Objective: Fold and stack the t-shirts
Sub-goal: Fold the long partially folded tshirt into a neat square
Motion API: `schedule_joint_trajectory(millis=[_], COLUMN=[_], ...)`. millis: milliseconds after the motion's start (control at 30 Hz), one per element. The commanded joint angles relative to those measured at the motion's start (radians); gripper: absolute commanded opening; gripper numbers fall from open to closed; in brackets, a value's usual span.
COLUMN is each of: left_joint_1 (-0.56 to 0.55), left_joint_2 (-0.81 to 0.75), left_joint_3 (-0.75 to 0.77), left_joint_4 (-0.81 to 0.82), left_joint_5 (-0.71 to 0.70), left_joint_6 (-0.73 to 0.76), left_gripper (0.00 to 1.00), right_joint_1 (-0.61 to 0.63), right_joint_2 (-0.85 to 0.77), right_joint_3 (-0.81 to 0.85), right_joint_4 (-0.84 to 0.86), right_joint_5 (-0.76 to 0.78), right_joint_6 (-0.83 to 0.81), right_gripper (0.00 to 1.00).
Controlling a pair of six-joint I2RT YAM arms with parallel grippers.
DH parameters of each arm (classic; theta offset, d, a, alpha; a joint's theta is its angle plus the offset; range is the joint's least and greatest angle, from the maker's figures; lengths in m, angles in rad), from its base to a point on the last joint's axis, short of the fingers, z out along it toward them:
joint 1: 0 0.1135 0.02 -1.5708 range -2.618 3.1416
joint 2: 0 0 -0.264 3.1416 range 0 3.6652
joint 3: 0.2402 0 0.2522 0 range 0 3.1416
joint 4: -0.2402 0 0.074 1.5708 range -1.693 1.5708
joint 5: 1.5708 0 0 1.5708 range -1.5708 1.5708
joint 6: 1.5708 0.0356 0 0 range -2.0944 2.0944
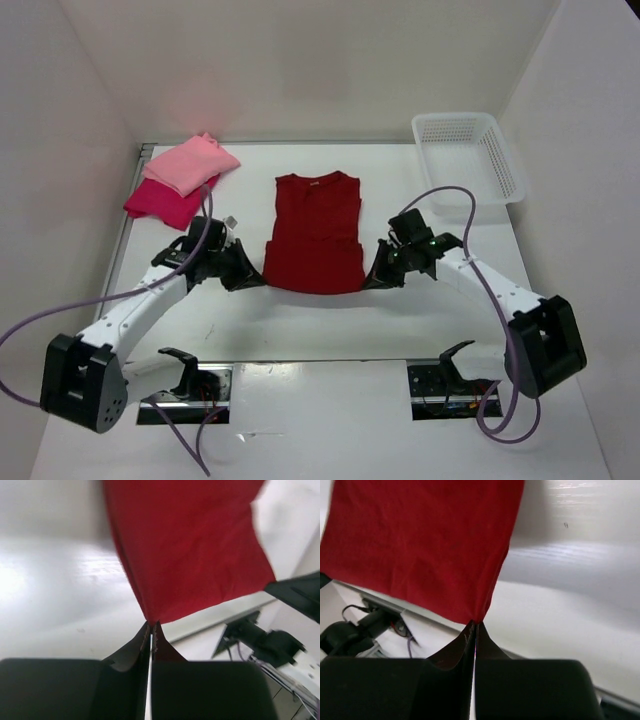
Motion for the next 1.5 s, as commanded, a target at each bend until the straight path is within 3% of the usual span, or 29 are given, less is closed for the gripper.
schedule_joint_trajectory(millis=[0,100,267,433,767,900,1033,1067,1133,1167,1200,1233,1367,1433,1467], left_joint_1=[0.004,0.013,0.122,0.172,0.206,0.215,0.215,0.215,0.215,0.215,0.226,0.226,0.202,0.134,0.113], left_joint_2=[-0.063,0.016,0.288,0.570,0.866,0.891,0.942,0.955,0.955,0.945,0.936,0.911,0.831,0.799,0.799], left_joint_3=[0.119,0.265,0.463,0.693,0.894,0.894,0.955,0.977,0.977,0.977,0.977,0.960,0.862,0.798,0.770], left_joint_4=[-0.144,-0.087,0.089,0.126,0.230,0.327,0.336,0.336,0.346,0.359,0.373,0.391,0.439,0.439,0.439], left_joint_5=[0.040,0.040,0.021,-0.035,-0.101,-0.147,-0.125,-0.124,-0.124,-0.134,-0.134,-0.134,-0.066,-0.057,-0.048], left_joint_6=[0.005,0.005,0.041,0.080,0.023,-0.012,-0.035,-0.035,-0.035,-0.046,-0.046,-0.058,-0.058,-0.025,-0.015], left_gripper=[0.00,0.00,0.00,0.00,0.00,0.01,0.22,0.35,0.45,0.49,0.51,0.51,0.49,0.49,0.49], right_joint_1=[-0.036,-0.091,-0.160,-0.186,-0.195,-0.195,-0.195,-0.195,-0.195,-0.195,-0.195,-0.195,-0.159,-0.134,-0.122], right_joint_2=[-0.046,0.046,0.326,0.585,1.054,1.149,1.217,1.217,1.217,1.217,1.217,1.217,1.174,1.095,1.062], right_joint_3=[0.135,0.340,0.582,0.873,1.407,1.527,1.637,1.637,1.653,1.662,1.672,1.698,1.737,1.632,1.566], right_joint_4=[-0.136,-0.137,-0.054,-0.005,-0.049,-0.058,-0.140,-0.140,-0.131,-0.131,-0.131,-0.131,-0.210,-0.191,-0.157], right_joint_5=[0.023,0.043,0.079,0.084,0.075,0.075,0.100,0.111,0.111,0.099,0.088,0.079,0.137,0.172,0.155], right_joint_6=[-0.003,-0.080,-0.161,-0.187,-0.189,-0.155,-0.143,-0.143,-0.143,-0.143,-0.134,-0.134,-0.187,-0.207,-0.207], right_gripper=[0.00,0.00,0.00,0.00,0.00,0.00,0.00,0.03,0.15,0.27,0.31,0.36,0.38,0.38,0.33])
